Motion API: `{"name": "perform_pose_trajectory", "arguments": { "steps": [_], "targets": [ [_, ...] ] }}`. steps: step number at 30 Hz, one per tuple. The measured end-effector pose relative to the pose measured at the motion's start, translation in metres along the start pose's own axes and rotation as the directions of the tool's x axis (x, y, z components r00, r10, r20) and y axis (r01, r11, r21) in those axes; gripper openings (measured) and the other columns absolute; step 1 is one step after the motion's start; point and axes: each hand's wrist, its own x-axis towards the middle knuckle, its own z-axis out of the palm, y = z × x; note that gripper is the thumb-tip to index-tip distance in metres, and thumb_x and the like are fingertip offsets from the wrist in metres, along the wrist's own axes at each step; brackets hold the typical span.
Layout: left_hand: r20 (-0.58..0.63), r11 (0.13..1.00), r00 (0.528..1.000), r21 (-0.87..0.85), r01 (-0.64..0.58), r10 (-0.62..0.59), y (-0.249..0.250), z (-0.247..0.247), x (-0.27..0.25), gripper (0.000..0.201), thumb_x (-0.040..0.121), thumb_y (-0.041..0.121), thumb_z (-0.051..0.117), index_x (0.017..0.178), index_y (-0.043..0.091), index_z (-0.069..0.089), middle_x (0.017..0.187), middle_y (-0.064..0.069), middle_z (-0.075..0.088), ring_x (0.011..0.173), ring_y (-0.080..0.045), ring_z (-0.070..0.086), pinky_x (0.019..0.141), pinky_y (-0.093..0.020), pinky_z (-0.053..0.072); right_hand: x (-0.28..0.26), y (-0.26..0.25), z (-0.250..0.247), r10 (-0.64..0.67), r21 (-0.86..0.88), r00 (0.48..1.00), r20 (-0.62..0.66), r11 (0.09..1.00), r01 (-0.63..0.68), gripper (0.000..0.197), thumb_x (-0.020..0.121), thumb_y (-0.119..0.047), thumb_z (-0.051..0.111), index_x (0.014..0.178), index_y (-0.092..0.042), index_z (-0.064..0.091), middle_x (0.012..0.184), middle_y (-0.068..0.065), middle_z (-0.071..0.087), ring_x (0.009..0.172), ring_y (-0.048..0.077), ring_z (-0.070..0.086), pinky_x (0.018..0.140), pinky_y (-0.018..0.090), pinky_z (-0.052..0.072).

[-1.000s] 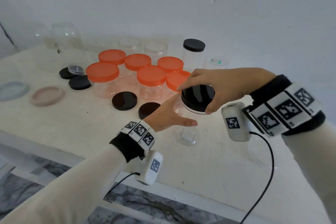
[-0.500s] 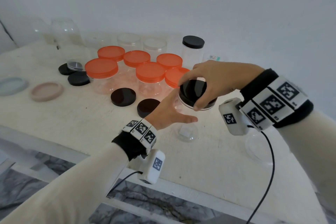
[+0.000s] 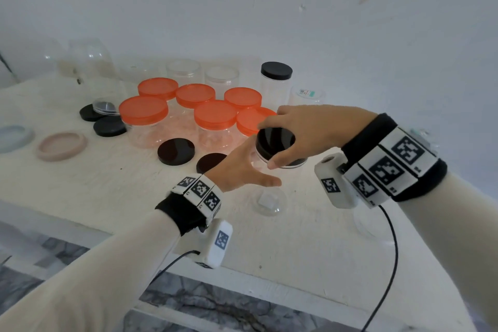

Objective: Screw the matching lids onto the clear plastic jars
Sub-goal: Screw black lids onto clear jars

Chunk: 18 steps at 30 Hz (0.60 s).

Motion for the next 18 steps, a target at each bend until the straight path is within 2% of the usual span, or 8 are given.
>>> {"name": "perform_pose_trajectory", "arguments": {
  "steps": [3, 6, 7, 10, 12, 14, 16, 18],
  "targets": [
    [0.076, 0.998, 0.996, 0.042, 0.045, -0.049, 0.001, -0.006, 0.002, 0.090, 0.061, 0.026, 0.083, 0.136, 0.025, 0.034, 0.132, 0.013, 0.048, 0.123, 0.006, 0.042, 0.100, -0.014, 0.038, 0.000, 0.002, -0.005, -0.060, 0.025, 0.997, 0.039, 0.998, 0.059, 0.076, 0.072, -0.052, 0.071, 0.137, -0.044, 0.032, 0.111, -0.011, 0.036, 0.103, 0.012, 0.041, 0.088, 0.030, 0.041],
    [0.084, 0.994, 0.993, 0.075, 0.078, -0.084, 0.003, -0.007, 0.003, 0.074, 0.067, 0.013, 0.082, 0.119, 0.039, 0.038, 0.120, 0.024, 0.048, 0.109, 0.022, 0.042, 0.090, -0.009, 0.039, 0.005, 0.001, -0.001, -0.068, 0.036, 0.997, -0.048, 0.997, 0.070, 0.065, 0.067, -0.051, 0.074, 0.125, -0.043, 0.045, 0.102, -0.011, 0.041, 0.097, 0.013, 0.044, 0.080, 0.029, 0.043],
    [0.062, 0.994, 0.994, 0.067, 0.082, -0.087, 0.003, -0.006, 0.002, 0.072, 0.064, 0.016, 0.084, 0.116, 0.041, 0.040, 0.119, 0.024, 0.050, 0.109, 0.021, 0.043, 0.090, -0.010, 0.039, 0.006, 0.001, 0.000, -0.070, 0.052, 0.995, -0.075, 0.996, 0.074, 0.062, 0.066, -0.051, 0.075, 0.121, -0.043, 0.048, 0.098, -0.012, 0.042, 0.095, 0.013, 0.044, 0.076, 0.027, 0.042],
    [0.000, 0.997, 0.997, 0.015, 0.072, -0.072, 0.004, -0.001, -0.003, 0.075, 0.054, 0.033, 0.082, 0.118, 0.038, 0.045, 0.122, 0.015, 0.056, 0.119, 0.004, 0.048, 0.101, -0.020, 0.040, 0.007, 0.004, 0.003, -0.078, 0.081, 0.988, -0.131, 0.993, 0.089, 0.059, 0.062, -0.052, 0.076, 0.115, -0.042, 0.052, 0.089, -0.018, 0.041, 0.087, 0.007, 0.044, 0.065, 0.021, 0.037],
    [-0.012, 0.998, 0.998, -0.004, 0.060, -0.060, 0.003, 0.001, -0.004, 0.076, 0.052, 0.036, 0.081, 0.120, 0.035, 0.047, 0.124, 0.011, 0.058, 0.120, -0.002, 0.049, 0.103, -0.026, 0.039, 0.008, 0.004, 0.005, -0.074, 0.089, 0.985, -0.158, 0.992, 0.088, 0.057, 0.062, -0.053, 0.076, 0.112, -0.040, 0.053, 0.086, -0.020, 0.041, 0.081, 0.003, 0.044, 0.062, 0.019, 0.035],
    [-0.024, 0.998, 0.998, -0.008, 0.057, -0.057, 0.002, 0.001, -0.005, 0.076, 0.051, 0.035, 0.082, 0.120, 0.035, 0.049, 0.123, 0.011, 0.059, 0.119, -0.003, 0.050, 0.104, -0.029, 0.039, 0.008, 0.002, 0.007, -0.055, 0.094, 0.983, -0.177, 0.993, 0.073, 0.055, 0.062, -0.056, 0.075, 0.110, -0.038, 0.055, 0.083, -0.019, 0.041, 0.080, 0.004, 0.045, 0.063, 0.021, 0.039],
    [-0.042, 0.999, 0.998, -0.004, 0.050, -0.050, 0.002, 0.002, -0.005, 0.079, 0.051, 0.036, 0.083, 0.122, 0.030, 0.050, 0.122, 0.009, 0.061, 0.119, -0.005, 0.051, 0.105, -0.034, 0.039, 0.008, -0.001, 0.009, -0.024, 0.101, 0.982, -0.189, 0.994, 0.044, 0.054, 0.060, -0.057, 0.074, 0.106, -0.036, 0.056, 0.082, -0.017, 0.044, 0.082, 0.009, 0.050, 0.065, 0.027, 0.048],
    [-0.059, 0.999, 0.997, 0.002, 0.047, -0.046, 0.000, 0.005, -0.006, 0.084, 0.052, 0.037, 0.084, 0.126, 0.024, 0.050, 0.122, 0.006, 0.061, 0.120, -0.008, 0.052, 0.106, -0.039, 0.038, 0.006, -0.002, 0.011, 0.012, 0.131, 0.978, -0.210, 0.991, 0.016, 0.052, 0.060, -0.058, 0.073, 0.102, -0.032, 0.057, 0.082, -0.013, 0.048, 0.078, 0.012, 0.056, 0.062, 0.032, 0.053]
  ]
}}
